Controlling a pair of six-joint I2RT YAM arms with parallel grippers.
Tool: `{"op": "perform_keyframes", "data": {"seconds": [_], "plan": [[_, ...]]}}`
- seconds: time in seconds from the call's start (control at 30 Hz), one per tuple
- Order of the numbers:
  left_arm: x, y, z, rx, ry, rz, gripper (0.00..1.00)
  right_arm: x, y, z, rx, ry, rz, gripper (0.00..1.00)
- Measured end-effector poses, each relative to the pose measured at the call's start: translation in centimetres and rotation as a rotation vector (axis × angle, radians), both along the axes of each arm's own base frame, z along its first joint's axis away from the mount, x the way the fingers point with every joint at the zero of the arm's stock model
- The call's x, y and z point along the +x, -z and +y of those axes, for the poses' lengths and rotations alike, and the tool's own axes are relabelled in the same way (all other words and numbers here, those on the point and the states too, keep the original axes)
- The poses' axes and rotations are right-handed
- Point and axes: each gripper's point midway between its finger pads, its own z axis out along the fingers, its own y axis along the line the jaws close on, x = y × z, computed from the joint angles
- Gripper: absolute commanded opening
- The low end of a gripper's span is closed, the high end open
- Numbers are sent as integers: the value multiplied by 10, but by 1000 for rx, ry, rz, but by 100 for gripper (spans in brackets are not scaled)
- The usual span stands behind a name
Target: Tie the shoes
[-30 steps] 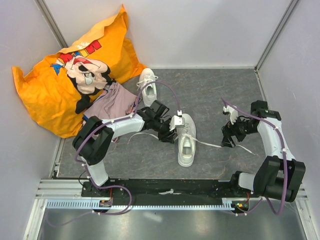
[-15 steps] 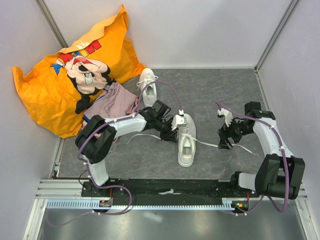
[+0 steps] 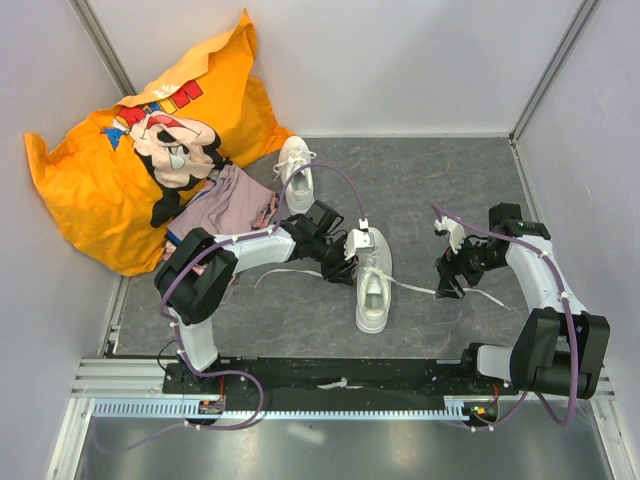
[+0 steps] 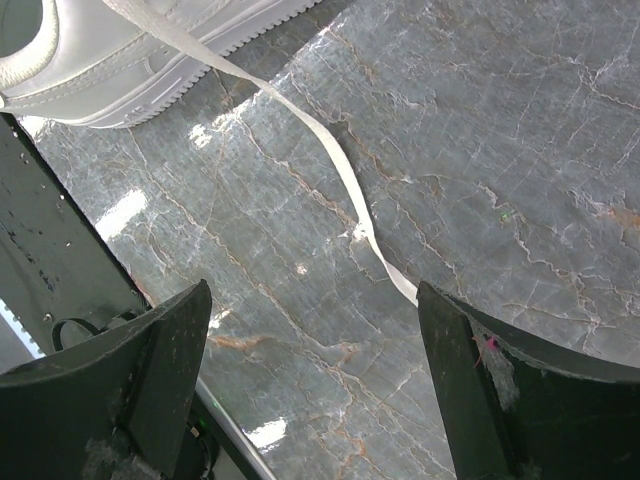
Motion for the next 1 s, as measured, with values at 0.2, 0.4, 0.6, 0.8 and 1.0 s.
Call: {"op": "perform_keyframes", "data": {"seconds": [0.2,0.4,0.6,0.8,1.0], "plan": [[-1,1,4,5,-4,-12,40,-1,1,0,1,-1,6,92],[-5,-1,15,-14,-1,-6,41,-2,3,0,2,-8,14,93],[8,-8,15,-63,1,-36,41,-4,5,0,4,-14,29,93],[12,-16,6,-101,31,-56,41,-6,7,0,5,-14,44,93],[12,-13,0,-119,57,-34,39,-6,9,0,4,-14,56,93]]}}
